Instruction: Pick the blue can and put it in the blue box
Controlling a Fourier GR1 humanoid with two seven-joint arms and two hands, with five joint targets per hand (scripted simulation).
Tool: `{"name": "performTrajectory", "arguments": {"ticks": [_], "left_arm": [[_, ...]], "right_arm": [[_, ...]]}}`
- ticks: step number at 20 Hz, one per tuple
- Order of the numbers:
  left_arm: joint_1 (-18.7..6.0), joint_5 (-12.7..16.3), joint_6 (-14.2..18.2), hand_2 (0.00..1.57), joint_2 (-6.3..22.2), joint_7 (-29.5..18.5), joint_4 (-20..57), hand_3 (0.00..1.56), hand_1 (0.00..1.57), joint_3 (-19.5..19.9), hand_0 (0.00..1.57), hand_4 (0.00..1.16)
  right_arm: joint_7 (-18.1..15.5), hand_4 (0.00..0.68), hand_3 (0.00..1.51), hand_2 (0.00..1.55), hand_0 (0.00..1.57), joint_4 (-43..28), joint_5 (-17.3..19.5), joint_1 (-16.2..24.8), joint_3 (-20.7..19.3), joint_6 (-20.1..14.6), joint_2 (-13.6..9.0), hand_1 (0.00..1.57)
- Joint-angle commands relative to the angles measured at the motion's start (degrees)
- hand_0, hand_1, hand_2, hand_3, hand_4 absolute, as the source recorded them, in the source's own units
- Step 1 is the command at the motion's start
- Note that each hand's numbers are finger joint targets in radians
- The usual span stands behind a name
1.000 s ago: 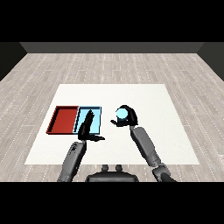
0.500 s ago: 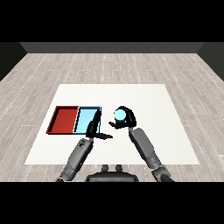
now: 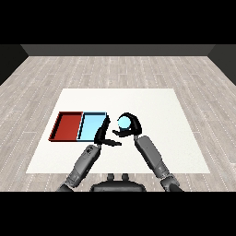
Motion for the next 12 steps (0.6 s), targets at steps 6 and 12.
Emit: {"name": "performTrajectory", "arguments": {"ticks": [6, 12], "left_arm": [[-4.8, 6.0, 1.3, 0.0, 0.0, -5.4, 10.5, 0.0, 0.0, -3.4, 0.0, 0.0], [-9.1, 6.9, 0.5, 0.0, 0.0, -3.8, 11.5, 0.0, 0.0, -2.4, 0.0, 0.0]], "right_arm": [[2.0, 0.677, 1.41, 1.45, 1.4, -2.8, -0.1, -1.0, 2.8, -1.9, 0.1, 1.4], [1.2, 0.651, 1.39, 1.43, 1.39, -6.2, 0.6, 3.1, 7.1, -3.7, 0.1, 1.39]]}}
